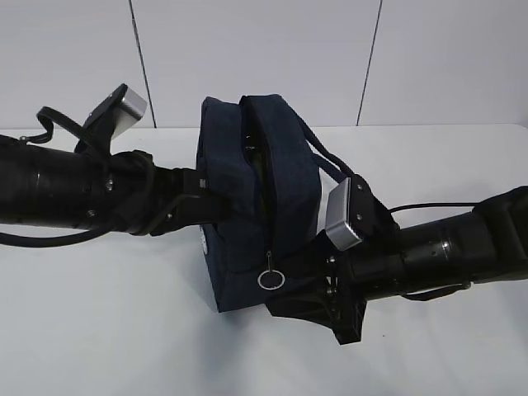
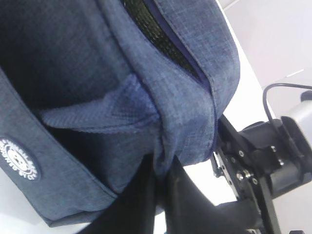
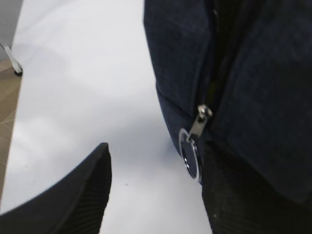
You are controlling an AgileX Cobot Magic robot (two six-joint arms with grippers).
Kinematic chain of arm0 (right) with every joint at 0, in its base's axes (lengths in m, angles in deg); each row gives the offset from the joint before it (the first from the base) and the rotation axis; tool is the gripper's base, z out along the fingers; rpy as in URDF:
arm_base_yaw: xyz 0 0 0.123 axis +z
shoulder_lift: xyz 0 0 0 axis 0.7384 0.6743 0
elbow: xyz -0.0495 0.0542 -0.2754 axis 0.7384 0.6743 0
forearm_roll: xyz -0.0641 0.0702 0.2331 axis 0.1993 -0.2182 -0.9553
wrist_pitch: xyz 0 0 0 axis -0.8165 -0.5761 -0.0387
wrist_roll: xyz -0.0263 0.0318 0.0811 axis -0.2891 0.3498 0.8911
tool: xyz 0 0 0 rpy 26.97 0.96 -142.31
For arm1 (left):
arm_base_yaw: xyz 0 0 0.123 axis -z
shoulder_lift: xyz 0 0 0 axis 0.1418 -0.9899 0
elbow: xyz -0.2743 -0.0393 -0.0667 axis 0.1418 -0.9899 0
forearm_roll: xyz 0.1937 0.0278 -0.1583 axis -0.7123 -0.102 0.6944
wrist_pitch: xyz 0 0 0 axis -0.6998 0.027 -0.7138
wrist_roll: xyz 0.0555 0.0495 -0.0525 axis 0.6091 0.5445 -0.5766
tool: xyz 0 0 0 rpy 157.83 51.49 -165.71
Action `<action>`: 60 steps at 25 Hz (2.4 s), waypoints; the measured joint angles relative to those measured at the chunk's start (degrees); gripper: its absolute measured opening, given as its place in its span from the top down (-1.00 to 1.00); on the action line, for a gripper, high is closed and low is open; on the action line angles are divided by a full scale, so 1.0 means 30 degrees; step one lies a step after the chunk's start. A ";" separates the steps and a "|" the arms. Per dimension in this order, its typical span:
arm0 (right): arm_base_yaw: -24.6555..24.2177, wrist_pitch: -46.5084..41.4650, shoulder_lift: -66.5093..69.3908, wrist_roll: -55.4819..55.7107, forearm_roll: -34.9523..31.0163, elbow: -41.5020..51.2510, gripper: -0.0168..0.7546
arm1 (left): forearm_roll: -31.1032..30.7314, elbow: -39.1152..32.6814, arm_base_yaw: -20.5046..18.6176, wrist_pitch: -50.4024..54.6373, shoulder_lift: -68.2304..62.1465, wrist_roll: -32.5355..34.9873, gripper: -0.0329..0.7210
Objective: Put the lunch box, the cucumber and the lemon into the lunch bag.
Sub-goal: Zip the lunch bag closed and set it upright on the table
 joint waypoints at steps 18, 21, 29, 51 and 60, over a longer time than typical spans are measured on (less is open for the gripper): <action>0.0000 -0.0223 0.1305 0.0000 -0.0034 0.0000 -0.21 | 0.0000 0.0000 0.0000 0.0000 0.0000 0.0000 0.92; 0.0000 -0.0441 0.1345 0.0000 -0.0034 -0.0075 -0.21 | 0.0000 0.0000 0.0000 0.0000 0.0000 0.0000 0.92; 0.0000 -0.1745 0.1345 0.0000 -0.0069 -0.0379 -0.21 | 0.0000 0.0000 0.0000 0.0000 0.0000 0.0000 0.92; 0.0000 -0.1536 0.1629 0.0035 -0.0069 -0.1024 -0.21 | 0.0000 0.0000 0.0000 -0.0033 0.0000 0.0000 0.92; 0.0347 -0.0754 0.1629 0.0099 -0.0069 -0.1056 -0.21 | 0.0000 0.0000 0.0000 -0.0033 0.0000 0.0000 0.92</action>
